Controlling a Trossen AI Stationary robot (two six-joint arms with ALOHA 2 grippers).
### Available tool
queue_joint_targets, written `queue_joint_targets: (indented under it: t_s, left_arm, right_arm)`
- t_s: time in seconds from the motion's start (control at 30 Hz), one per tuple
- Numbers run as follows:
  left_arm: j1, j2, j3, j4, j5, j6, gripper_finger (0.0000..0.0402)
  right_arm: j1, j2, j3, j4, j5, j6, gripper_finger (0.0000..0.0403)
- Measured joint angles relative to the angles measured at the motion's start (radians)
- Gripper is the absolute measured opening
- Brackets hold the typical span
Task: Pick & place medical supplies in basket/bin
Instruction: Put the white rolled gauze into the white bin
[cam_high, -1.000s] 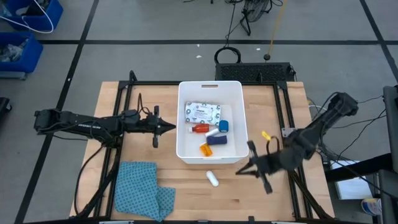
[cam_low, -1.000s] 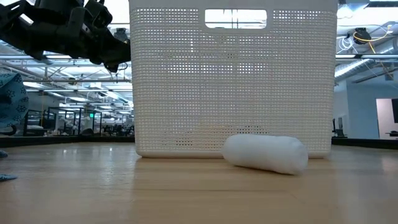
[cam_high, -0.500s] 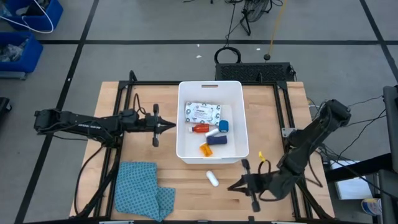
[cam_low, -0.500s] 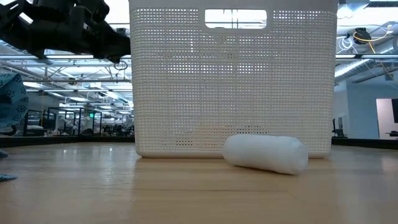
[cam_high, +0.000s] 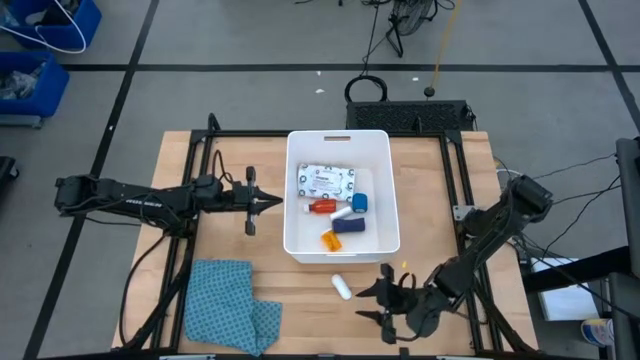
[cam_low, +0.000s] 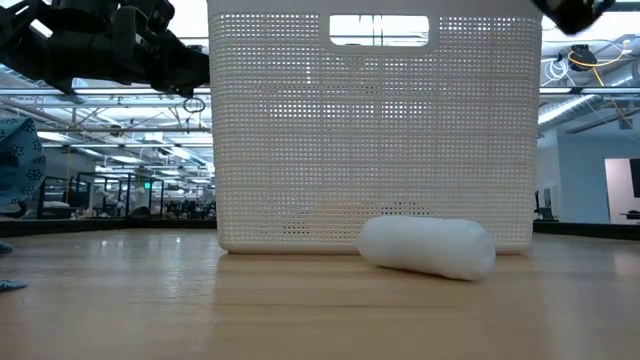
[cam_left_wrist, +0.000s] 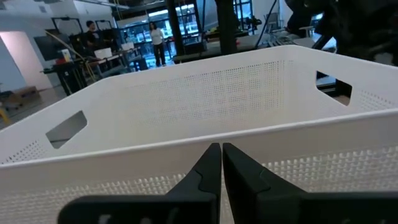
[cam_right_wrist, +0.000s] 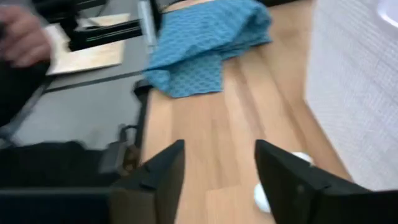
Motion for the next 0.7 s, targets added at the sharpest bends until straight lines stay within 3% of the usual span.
queue_joint_targets:
  t_s: [0.2,0.4,0.7]
  left_arm:
    - [0.000,0.000,0.000,-0.010,0.000,-0.009,0.0021]
    - [0.000,0.000,0.000,-0.011,0.000,-0.009,0.0021]
    - [0.000,0.000,0.000,-0.010,0.001,-0.023,0.0021]
  right_arm:
    - [-0.001,0.118,0.000,0.064,0.068,0.067,0.0227]
    - [-0.007,0.206,0.000,0.096,0.076,0.246,0.0217]
    - [-0.020,0.282,0.008,0.094,0.181,0.469,0.0211]
